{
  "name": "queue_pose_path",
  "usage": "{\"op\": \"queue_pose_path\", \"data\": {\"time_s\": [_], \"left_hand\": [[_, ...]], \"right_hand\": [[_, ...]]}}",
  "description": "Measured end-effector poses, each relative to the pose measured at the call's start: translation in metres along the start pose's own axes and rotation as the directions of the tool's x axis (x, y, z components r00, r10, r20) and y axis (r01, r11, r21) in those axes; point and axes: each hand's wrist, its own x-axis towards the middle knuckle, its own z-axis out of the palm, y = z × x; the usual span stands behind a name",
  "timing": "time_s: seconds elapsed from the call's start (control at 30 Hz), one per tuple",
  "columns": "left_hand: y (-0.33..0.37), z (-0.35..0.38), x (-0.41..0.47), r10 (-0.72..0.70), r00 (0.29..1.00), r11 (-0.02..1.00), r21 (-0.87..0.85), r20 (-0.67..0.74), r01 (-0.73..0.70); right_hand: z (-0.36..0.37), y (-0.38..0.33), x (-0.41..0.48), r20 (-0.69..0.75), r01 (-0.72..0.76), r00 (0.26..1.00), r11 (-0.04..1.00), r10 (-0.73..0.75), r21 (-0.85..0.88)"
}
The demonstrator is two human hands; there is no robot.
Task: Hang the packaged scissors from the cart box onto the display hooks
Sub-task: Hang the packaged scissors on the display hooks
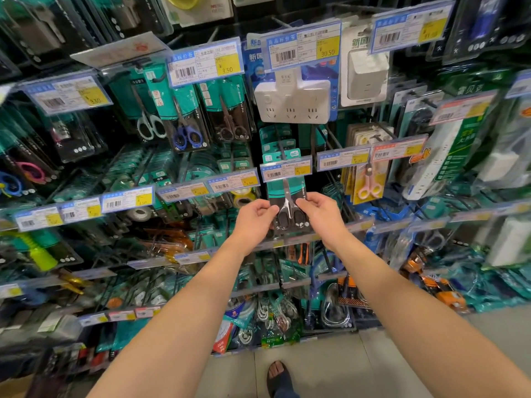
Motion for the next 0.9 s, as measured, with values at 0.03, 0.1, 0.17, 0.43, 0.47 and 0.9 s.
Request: {"op": "queue_pose_path", "data": {"time_s": [0.03,0.1,0.17,0.43,0.47,0.9], "left_hand": [[-0.001,0.001,0.004,-0.016,1.0,1.0,-0.002,-0.008,0.016],[-0.002,0.003,0.01,-0.047,0.999,0.999,-0.007,-0.022,0.047],[-0.003,0.004,0.014,-0.063,0.997,0.998,-0.004,-0.035,0.063],[0.011,0.01,0.031,-0.075,0.99,0.997,0.026,-0.122,0.079],[0.012,0.011,0.031,-0.079,0.989,0.996,0.041,-0.122,0.085],[0.014,-0.011,0.005,0.088,0.996,0.831,0.554,-0.026,-0.058]], "right_hand": [[0.001,0.004,0.002,-0.009,-0.024,1.0,1.0,0.024,0.002],[0.001,0.013,0.004,-0.021,-0.077,0.997,0.997,0.077,0.006],[0.0,0.022,0.006,-0.013,-0.105,0.994,0.994,0.104,-0.026],[0.007,0.014,0.045,-0.064,-0.202,0.977,0.979,0.202,0.014],[0.008,0.013,0.05,-0.075,-0.202,0.976,0.979,0.202,0.011],[0.01,0.001,0.048,-0.122,-0.201,0.978,0.913,0.168,-0.354]]}}
